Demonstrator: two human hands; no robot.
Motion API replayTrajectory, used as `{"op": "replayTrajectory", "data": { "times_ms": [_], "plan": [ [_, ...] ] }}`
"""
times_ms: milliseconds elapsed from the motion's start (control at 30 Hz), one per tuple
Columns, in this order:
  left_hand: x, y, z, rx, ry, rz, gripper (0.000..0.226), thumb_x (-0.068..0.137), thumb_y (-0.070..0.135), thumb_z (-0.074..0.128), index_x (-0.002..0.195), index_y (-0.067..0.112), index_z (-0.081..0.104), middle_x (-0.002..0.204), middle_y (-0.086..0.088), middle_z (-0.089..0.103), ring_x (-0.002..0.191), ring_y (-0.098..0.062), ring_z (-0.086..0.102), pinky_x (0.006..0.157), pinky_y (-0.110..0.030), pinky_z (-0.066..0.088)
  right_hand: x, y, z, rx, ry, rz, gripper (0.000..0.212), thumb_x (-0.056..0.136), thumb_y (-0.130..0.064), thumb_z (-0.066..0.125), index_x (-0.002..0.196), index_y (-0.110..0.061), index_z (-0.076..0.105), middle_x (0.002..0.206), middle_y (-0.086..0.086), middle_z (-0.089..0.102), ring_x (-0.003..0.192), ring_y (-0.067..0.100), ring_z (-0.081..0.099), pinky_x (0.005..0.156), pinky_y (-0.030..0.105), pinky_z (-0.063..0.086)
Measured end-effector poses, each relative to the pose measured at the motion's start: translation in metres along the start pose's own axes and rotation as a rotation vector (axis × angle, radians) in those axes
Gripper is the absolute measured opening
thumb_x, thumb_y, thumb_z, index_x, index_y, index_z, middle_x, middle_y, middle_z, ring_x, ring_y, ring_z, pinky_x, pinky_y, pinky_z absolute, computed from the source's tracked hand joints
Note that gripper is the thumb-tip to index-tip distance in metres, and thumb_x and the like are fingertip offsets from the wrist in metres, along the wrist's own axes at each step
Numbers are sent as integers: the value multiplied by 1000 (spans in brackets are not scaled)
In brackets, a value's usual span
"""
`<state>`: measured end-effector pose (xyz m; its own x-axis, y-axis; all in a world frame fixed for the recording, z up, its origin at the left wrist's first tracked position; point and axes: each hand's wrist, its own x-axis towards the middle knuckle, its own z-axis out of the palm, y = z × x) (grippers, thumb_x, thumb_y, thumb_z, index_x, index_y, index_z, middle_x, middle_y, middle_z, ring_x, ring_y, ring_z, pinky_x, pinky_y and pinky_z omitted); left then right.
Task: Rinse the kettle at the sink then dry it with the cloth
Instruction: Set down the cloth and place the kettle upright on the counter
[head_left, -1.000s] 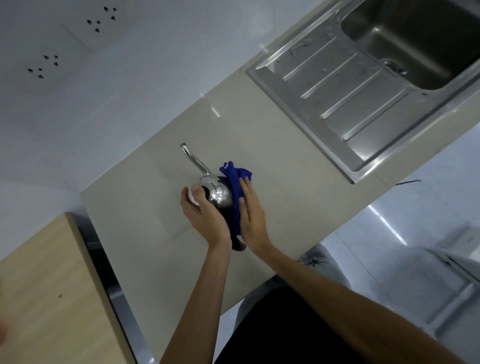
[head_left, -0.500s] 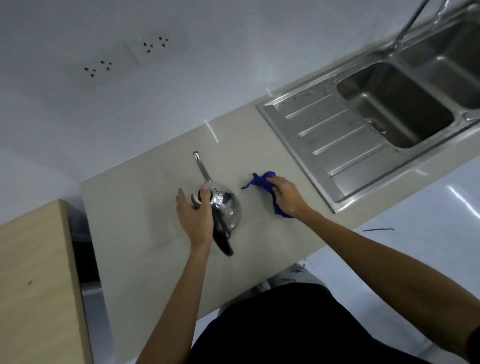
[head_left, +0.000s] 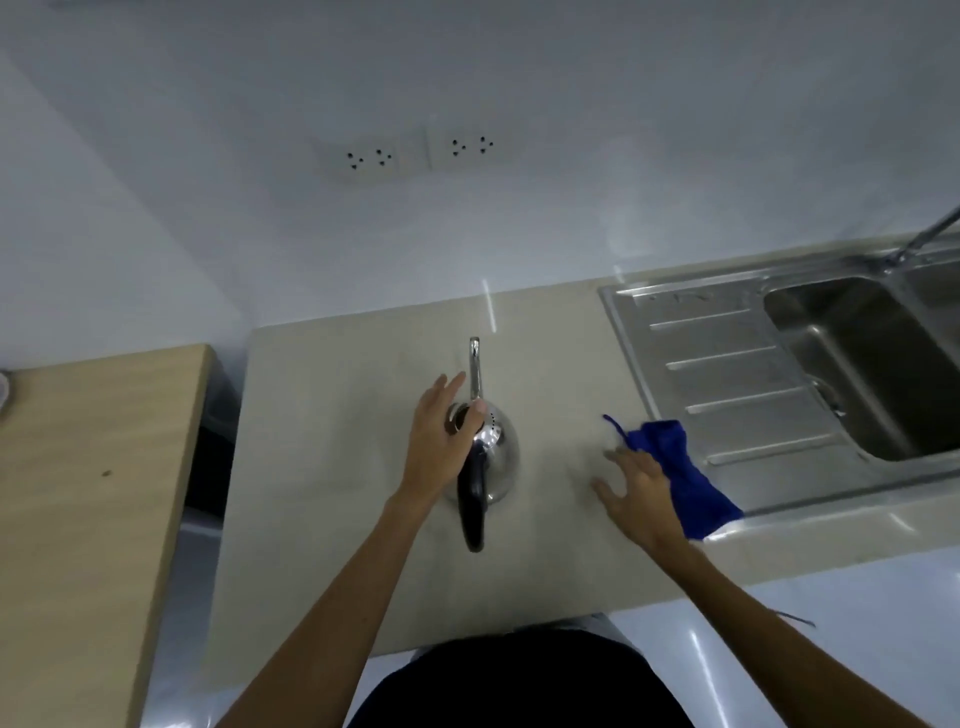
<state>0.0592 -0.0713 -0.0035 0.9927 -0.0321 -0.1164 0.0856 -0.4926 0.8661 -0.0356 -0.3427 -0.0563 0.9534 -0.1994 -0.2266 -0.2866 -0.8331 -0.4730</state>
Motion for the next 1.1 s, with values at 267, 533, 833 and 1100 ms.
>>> {"op": "replayTrajectory", "data": {
  "times_ms": [267,533,833,1100],
  "plan": [
    [-35,-2,8,4,-4,-41,86,83,62,64,153,23,35,161,-2,35,150,-19,31,122,-43,30,1,-101,31,494,-45,-53,32,97,-19,64,127,-10,66,121,-2,69,114,15,65,102,24,49],
    [-89,-7,18,85,113,-11,97,82,31,78,158,21,19,165,0,24,153,-22,26,121,-41,32,85,-141,6,620,-205,101,39,105,-21,47,140,-7,56,141,10,58,131,25,54,114,33,39],
    [-109,-15,24,86,155,-327,41,78,48,74,105,22,56,106,5,59,92,-19,63,79,-39,54,103,-159,8,702,-566,158,19,94,-14,49,96,-6,67,68,12,54,54,22,47,58,28,40],
    [-98,-10,23,52,99,-335,25,78,30,72,91,22,51,88,1,67,77,-19,61,65,-29,44,109,-171,7,723,-561,186,29,96,-11,42,106,-9,69,71,9,57,56,20,49,44,24,38]
  ]
}}
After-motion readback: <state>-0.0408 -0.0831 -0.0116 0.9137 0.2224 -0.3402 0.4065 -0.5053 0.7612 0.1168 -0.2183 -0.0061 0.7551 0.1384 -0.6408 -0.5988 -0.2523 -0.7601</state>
